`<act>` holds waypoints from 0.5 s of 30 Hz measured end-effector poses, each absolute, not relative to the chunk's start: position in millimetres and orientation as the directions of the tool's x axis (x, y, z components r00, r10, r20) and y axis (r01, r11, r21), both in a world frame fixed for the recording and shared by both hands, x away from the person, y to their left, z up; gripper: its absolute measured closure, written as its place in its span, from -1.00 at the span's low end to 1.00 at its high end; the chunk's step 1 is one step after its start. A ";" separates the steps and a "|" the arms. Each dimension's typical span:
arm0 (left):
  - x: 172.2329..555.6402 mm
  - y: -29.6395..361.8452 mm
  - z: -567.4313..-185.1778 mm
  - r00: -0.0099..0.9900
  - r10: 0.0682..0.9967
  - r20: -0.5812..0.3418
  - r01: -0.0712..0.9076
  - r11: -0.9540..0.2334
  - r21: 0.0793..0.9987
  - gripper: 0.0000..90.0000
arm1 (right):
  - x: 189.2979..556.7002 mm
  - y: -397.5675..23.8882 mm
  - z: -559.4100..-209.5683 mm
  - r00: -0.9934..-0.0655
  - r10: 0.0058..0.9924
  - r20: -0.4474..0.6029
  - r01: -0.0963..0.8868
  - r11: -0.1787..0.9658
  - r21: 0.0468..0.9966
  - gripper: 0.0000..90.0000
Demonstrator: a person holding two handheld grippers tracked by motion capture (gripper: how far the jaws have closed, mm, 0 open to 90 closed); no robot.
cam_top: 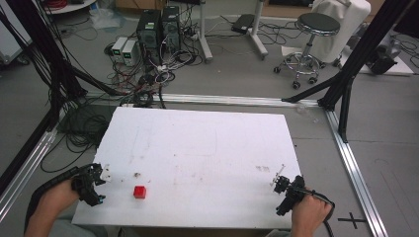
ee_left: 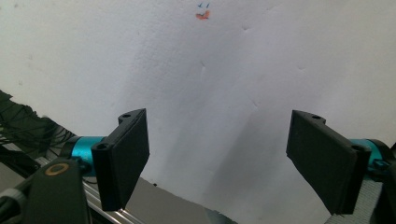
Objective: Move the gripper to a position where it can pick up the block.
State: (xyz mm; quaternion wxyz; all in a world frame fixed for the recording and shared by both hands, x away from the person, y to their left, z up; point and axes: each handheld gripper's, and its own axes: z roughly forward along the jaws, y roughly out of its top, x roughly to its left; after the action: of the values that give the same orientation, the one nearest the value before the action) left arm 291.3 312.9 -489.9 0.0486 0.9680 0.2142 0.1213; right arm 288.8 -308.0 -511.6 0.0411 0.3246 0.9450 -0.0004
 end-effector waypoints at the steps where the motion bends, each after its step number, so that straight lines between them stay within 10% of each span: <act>1: 291.1 313.1 -489.5 0.879 0.427 0.214 0.403 -0.903 0.147 -0.52 | 288.7 -307.9 -511.5 -0.786 0.613 -0.077 0.613 0.789 0.027 -0.94; 15: 290.9 311.7 -488.7 0.880 0.423 0.219 0.397 -0.905 0.152 -0.52 | 288.2 -306.3 -510.5 -0.785 0.615 -0.076 0.615 0.788 0.032 -0.94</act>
State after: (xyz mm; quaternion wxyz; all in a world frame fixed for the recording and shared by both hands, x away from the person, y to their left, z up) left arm 290.9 311.7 -488.7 0.0513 0.9681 0.2117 0.1242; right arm 288.2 -306.3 -510.5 0.0412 0.3254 0.9447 0.0025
